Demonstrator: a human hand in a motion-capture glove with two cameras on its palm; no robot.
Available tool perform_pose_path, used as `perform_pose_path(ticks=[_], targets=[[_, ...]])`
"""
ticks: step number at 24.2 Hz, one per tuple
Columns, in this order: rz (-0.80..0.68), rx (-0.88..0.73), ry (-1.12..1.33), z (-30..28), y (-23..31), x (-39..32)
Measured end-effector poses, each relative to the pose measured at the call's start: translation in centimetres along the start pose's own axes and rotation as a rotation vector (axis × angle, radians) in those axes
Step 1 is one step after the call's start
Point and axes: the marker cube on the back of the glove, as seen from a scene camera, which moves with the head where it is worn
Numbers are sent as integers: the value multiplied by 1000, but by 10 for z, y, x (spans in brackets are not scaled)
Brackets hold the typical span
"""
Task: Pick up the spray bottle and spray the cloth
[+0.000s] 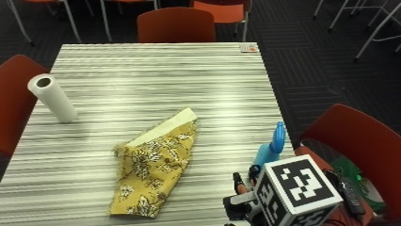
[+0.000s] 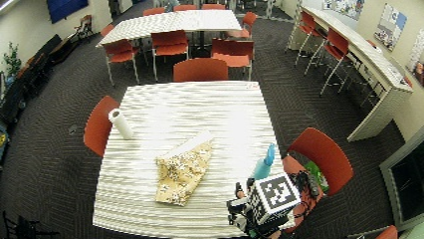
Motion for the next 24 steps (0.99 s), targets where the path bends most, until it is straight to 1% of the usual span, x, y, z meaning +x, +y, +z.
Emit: perform_pose_path(ticks=[12, 17, 20, 24], targets=[[4, -7, 4, 2, -3, 3], [13, -8, -31, 3, -5, 5], [35, -5, -126, 6, -6, 10], [83, 48, -384, 8, -6, 21]])
